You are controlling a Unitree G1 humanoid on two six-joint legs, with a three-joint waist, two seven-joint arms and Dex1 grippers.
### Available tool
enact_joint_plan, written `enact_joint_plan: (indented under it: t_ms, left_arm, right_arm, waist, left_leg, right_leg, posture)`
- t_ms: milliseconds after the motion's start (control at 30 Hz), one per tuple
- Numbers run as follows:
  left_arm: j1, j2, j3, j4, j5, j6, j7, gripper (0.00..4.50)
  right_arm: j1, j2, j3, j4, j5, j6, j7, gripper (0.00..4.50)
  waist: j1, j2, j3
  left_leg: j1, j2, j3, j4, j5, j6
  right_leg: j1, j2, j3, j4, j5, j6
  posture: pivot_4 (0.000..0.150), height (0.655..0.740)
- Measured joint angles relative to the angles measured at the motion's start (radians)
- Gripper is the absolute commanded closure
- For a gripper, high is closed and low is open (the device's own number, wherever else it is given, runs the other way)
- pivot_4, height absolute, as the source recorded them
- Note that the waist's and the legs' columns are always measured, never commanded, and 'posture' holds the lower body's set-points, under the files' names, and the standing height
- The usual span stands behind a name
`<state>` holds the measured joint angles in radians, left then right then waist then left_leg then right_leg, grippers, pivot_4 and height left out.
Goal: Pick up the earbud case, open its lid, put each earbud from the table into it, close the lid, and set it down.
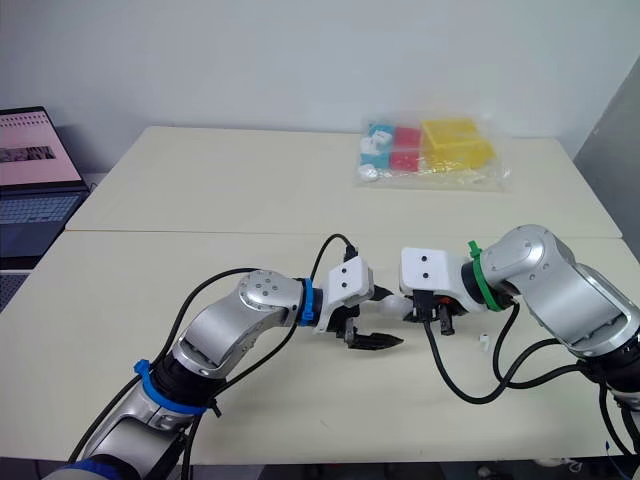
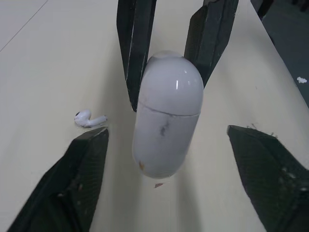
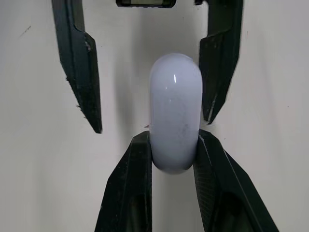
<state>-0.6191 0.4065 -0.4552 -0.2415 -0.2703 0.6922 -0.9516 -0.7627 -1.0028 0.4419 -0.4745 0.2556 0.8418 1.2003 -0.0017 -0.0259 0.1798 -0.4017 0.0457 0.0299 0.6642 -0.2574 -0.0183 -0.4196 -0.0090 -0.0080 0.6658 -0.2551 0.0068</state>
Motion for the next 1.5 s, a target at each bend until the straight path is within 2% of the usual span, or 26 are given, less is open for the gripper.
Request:
enact_joint_plan:
  t_ms: [200,233,267,500,533,600,700,933,1067,1500]
  left_arm:
    - [0.000,-0.010,0.009,0.001,-0.001,0.005,0.012,3.50]
    - [0.000,-0.008,0.009,0.001,-0.001,0.004,0.011,3.71]
    - [0.000,-0.006,0.009,0.001,0.000,0.003,0.009,3.72]
    - [0.020,0.004,0.008,0.002,0.003,-0.034,-0.001,3.72]
    - [0.026,0.004,0.008,0.002,0.003,-0.037,-0.001,3.01]
    - [0.028,0.005,0.014,0.004,-0.001,-0.043,-0.001,2.56]
    - [0.028,0.011,0.029,0.003,0.001,-0.051,0.001,1.62]
    - [0.025,0.040,0.031,0.002,0.000,-0.054,-0.024,1.60]
    - [0.025,0.034,0.031,-0.001,-0.001,-0.052,-0.022,1.60]
    - [0.026,0.009,0.030,0.000,-0.002,-0.047,-0.020,1.60]
  right_arm:
    - [0.000,-0.002,0.000,-0.014,0.003,0.019,0.016,3.75]
    - [0.001,-0.003,0.000,-0.015,0.002,0.019,0.018,3.75]
    - [0.001,-0.003,0.000,-0.016,0.002,0.018,0.020,3.75]
    - [0.032,-0.003,-0.009,-0.023,0.001,-0.021,0.018,3.75]
    - [0.040,-0.003,-0.011,-0.023,0.001,-0.030,0.017,3.75]
    - [0.062,-0.016,-0.011,-0.020,-0.012,-0.038,0.016,3.75]
    - [0.085,-0.021,-0.011,-0.009,-0.031,-0.048,0.017,3.75]
    - [0.117,-0.027,-0.016,0.000,-0.049,-0.073,0.019,3.75]
    - [0.117,-0.027,-0.017,0.001,-0.059,-0.086,0.020,3.75]
    - [0.117,-0.018,-0.019,0.002,-0.056,-0.088,0.020,3.75]
  waist:
    - [0.000,0.000,0.000]
    - [0.000,0.000,0.000]
    - [0.000,0.000,0.000]
    - [0.000,0.000,0.000]
    - [0.000,0.000,0.000]
    - [0.000,0.000,0.000]
    - [0.000,0.000,0.000]
    - [0.000,0.000,0.000]
    - [0.000,0.000,0.000]
    - [-0.001,0.000,0.000]
  left_leg:
    - [0.000,0.000,0.000,0.000,0.000,0.000]
    - [0.000,0.000,-0.001,0.000,0.000,0.000]
    - [0.000,0.000,0.000,0.000,0.000,0.000]
    - [0.000,0.000,0.000,0.000,0.000,0.000]
    - [0.000,0.000,0.000,0.000,0.000,0.000]
    - [0.000,0.000,0.000,0.001,0.000,0.000]
    - [0.001,0.000,0.000,0.001,0.000,0.000]
    - [0.002,0.000,0.001,0.002,0.000,0.000]
    - [0.002,0.000,0.001,0.005,0.000,0.000]
    - [0.002,0.000,0.000,0.012,0.000,0.000]
  right_leg:
    - [0.000,0.000,0.000,0.000,0.000,0.000]
    - [0.000,0.000,0.000,0.000,0.000,0.000]
    - [0.000,0.000,0.000,0.001,0.000,0.000]
    - [0.000,0.000,0.000,0.001,0.000,0.000]
    - [0.000,0.000,0.000,0.001,0.000,0.000]
    - [0.000,0.000,0.000,0.001,0.000,0.000]
    - [0.000,0.000,0.000,0.002,0.000,0.000]
    - [-0.001,0.000,0.000,0.007,-0.001,-0.001]
    - [-0.001,0.000,0.000,0.010,-0.003,0.003]
    - [0.000,0.000,0.000,0.015,-0.003,0.003]
  posture:
    - [0.150,0.7364]
    - [0.150,0.7364]
    - [0.150,0.7364]
    - [0.150,0.7364]
    - [0.150,0.7364]
    - [0.150,0.7364]
    - [0.150,0.7364]
    - [0.150,0.7364]
    - [0.150,0.7364]
    - [0.150,0.7364]
